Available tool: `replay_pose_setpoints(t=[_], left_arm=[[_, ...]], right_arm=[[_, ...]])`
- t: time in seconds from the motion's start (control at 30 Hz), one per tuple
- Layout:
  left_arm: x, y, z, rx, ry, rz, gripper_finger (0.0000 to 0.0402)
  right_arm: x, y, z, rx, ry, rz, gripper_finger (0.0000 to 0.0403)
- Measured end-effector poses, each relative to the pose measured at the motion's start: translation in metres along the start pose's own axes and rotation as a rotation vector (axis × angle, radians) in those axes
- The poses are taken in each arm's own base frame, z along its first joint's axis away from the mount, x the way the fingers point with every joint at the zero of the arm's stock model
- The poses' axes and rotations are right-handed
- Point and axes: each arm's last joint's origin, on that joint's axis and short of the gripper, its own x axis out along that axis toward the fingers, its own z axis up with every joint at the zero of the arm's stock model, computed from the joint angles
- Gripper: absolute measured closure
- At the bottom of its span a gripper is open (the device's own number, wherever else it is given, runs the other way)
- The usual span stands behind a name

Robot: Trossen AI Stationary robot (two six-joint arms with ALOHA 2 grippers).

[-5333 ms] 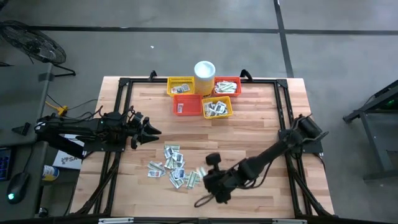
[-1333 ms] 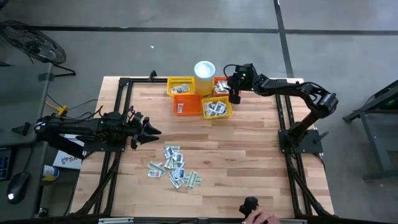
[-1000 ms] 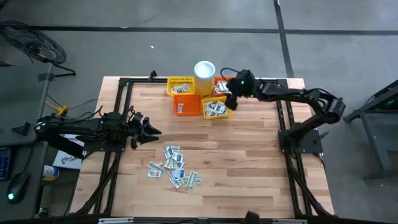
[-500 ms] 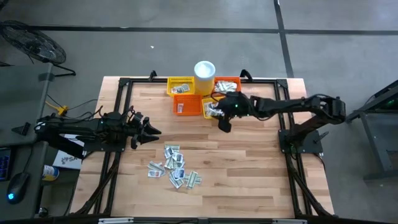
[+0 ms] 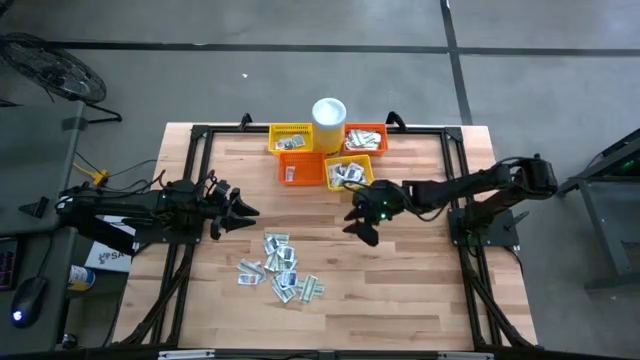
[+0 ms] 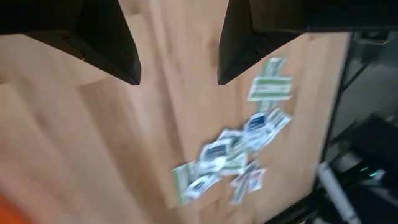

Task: Pick & Place First Aid Supplies
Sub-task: Put the green bandage pack into the top orange basket

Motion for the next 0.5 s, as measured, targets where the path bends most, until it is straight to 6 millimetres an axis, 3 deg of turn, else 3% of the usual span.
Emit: replay_pose_setpoints(t=[0.23, 0.5], left_arm=[[0.0, 0.0, 0.0, 0.0, 0.0, 0.0, 0.0211], [0.0, 0.0, 0.0, 0.0, 0.0, 0.0, 0.0211]], right_arm=[[0.004, 0.022, 0.001, -0.134, 0.129, 0.064, 0.0196], [0.006, 0.057, -0.016, -0.638, 0.183, 0.152, 0.0196]])
